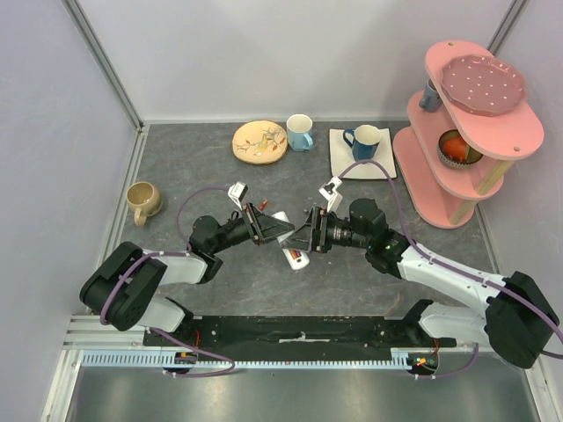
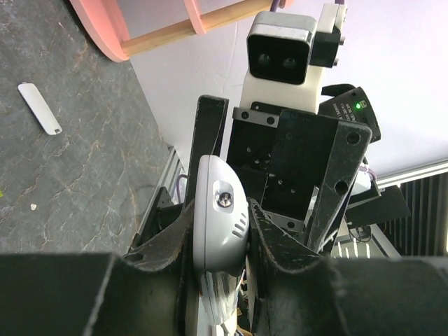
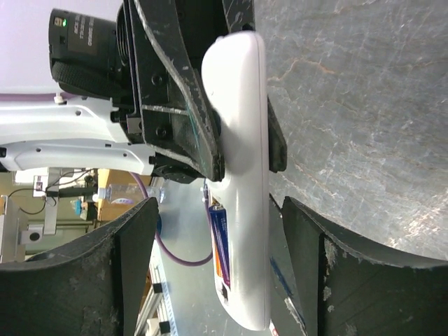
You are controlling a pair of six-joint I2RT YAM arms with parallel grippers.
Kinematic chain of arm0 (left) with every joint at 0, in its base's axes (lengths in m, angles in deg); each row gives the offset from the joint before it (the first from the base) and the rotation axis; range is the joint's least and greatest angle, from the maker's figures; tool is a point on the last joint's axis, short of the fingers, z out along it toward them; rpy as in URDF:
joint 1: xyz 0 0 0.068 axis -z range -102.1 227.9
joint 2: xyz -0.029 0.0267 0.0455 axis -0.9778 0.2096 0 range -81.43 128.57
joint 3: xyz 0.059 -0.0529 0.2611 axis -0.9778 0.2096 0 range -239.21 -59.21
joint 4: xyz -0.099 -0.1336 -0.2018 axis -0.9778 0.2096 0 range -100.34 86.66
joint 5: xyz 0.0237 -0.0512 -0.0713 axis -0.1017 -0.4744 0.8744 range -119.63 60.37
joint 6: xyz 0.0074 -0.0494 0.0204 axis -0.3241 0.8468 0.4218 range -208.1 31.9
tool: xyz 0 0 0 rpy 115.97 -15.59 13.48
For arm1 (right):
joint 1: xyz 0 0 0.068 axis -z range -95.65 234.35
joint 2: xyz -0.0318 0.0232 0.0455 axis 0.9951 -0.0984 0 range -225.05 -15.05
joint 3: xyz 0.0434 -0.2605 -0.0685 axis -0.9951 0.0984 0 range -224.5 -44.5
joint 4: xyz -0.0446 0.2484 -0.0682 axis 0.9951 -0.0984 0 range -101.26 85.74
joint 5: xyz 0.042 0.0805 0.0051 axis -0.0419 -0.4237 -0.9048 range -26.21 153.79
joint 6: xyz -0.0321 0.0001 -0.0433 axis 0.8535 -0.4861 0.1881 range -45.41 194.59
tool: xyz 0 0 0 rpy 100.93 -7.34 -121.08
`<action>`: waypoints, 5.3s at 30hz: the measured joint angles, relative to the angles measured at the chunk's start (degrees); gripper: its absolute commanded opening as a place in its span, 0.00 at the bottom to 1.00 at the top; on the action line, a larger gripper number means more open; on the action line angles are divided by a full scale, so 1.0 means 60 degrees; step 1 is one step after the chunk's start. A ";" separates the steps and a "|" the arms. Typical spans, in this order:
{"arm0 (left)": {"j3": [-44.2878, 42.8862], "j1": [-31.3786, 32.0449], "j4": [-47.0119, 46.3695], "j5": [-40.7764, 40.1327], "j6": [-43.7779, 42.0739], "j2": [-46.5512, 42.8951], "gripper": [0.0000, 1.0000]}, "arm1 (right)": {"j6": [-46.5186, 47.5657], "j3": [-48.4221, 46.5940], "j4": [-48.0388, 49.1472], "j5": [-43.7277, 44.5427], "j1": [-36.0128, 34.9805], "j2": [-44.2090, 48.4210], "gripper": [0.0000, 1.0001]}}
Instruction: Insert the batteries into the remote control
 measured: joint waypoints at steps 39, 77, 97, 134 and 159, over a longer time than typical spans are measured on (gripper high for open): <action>-0.0219 0.0004 0.0004 0.0109 0.0011 0.0168 0.02 | -0.1024 0.0965 0.1381 -0.0601 0.0998 -0.0022 0.63; -0.0219 0.0007 0.0251 0.0171 0.0007 0.0233 0.02 | -0.0339 0.1005 0.0663 -0.0579 0.1075 0.0455 0.50; -0.0484 0.0011 0.0790 0.0164 0.0022 0.0157 0.02 | -0.0007 0.0998 0.0506 -0.0444 0.1078 0.0543 0.42; -0.0452 0.0011 0.0146 0.0182 -0.0040 -0.0197 0.02 | -0.0135 0.0801 0.0248 -0.0517 0.1206 0.0805 0.72; -0.0517 0.0113 0.0361 0.0277 -0.0251 -0.0197 0.02 | 0.0328 0.0568 0.0146 -0.1151 0.1177 0.0321 0.71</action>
